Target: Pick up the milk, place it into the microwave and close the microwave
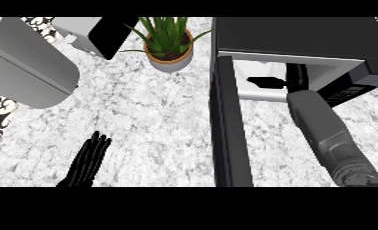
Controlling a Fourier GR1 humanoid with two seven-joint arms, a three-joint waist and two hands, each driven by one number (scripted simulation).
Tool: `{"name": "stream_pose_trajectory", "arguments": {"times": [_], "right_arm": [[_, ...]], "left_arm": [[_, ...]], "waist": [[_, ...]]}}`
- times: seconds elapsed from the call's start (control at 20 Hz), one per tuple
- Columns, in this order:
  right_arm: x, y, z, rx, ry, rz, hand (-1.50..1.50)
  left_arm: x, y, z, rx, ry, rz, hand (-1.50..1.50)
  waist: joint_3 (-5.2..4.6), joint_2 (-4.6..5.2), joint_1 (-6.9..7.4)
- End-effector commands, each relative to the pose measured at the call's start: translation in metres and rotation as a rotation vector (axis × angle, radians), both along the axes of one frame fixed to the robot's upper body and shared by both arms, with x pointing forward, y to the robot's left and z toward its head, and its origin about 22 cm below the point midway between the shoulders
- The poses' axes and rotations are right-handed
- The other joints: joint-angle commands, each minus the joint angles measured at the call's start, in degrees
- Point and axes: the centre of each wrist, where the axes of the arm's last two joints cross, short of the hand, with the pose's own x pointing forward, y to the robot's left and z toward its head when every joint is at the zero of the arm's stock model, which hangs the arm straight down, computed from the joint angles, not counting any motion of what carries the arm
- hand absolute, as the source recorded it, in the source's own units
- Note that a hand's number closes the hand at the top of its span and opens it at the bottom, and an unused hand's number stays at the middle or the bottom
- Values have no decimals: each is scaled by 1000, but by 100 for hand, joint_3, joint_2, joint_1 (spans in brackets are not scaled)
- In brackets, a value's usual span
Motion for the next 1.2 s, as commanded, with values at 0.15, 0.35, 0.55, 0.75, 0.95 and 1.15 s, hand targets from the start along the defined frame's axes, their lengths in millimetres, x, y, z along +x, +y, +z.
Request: {"name": "stream_pose_trajectory", "arguments": {"times": [0.15,0.35,0.55,0.75,0.95,1.15], "right_arm": [[-25,-4,-32,160,28,18,-150],[-46,-26,-50,167,4,31,-150],[-68,-28,-72,273,23,94,-150],[-85,-20,-89,346,61,160,-150],[-113,-48,-103,365,86,180,-150],[-138,-44,-121,502,53,196,-150]], "left_arm": [[-7,-13,12,-2,0,5,-150],[4,-17,2,13,-11,-9,-150],[5,-33,4,15,-4,-28,-150],[3,-37,-2,0,21,-41,-150],[6,-29,16,30,-20,-42,-150],[5,-39,13,-3,-10,-66,-150]], "waist": [[-2,-88,-192],[0,-57,-201],[-2,-100,-321],[-9,-123,-350],[-13,-179,-452],[-12,-168,-422]]}}
